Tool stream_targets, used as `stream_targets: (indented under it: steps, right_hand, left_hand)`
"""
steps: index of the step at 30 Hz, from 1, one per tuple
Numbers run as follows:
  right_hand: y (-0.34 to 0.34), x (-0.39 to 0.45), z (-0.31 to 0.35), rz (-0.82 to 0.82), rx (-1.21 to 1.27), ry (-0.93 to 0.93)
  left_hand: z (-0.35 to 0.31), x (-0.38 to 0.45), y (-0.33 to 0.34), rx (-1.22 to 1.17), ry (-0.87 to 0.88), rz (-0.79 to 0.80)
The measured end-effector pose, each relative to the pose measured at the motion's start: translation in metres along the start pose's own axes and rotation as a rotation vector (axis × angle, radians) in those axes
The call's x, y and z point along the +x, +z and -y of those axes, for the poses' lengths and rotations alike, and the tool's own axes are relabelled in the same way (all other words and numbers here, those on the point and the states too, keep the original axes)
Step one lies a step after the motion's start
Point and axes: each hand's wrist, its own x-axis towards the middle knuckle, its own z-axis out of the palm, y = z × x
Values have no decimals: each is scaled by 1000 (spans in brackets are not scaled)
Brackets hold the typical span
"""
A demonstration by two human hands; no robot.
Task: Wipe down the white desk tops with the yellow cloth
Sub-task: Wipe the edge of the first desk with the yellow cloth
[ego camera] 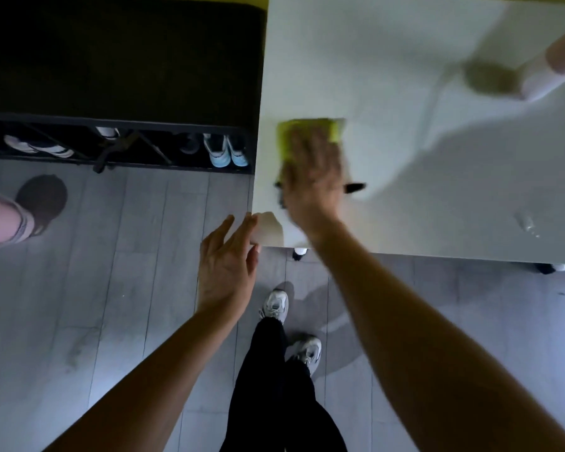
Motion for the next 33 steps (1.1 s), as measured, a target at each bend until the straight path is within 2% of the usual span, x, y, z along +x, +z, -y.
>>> stream_targets:
  steps: [3,6,10,12,14,16,18,22,24,27,33]
  right_hand:
    - [14,-17,47,162,33,-120]
    - [7,-18,19,169,55,-137]
    - [-34,-39,-76,2,15,144]
    - [-60,-52,-119,2,-29,271]
    - [-71,-57,-134,2,-60,389]
    - [-64,-55,-118,-36,-78,455]
    - [-45,-54,-76,-34,-60,362]
    - [-9,-68,28,145,-15,62]
    - [-2,-68,41,178,11,-17]
    - [-12,-70,10,183,54,-82]
    - [-71,-92,-123,26,-41,219]
  left_hand:
    - [-4,-1,-3,19,-4,-20]
    - [-3,0,-5,54,28,-32]
    - [-5,3,-10,49,41,-44]
    - [-7,3,-12,32,32,-15]
    - [-6,3,-11,12,10,19]
    - [-7,3,-10,-1,-1,26]
    - [-8,3,-10,-9,-3,22]
    - [-9,3,-11,3,-27,54]
    - [-5,4,-12,22,-40,74]
    - [-5,5,-15,107,-1,82]
    - [-53,20,-7,108,159,78]
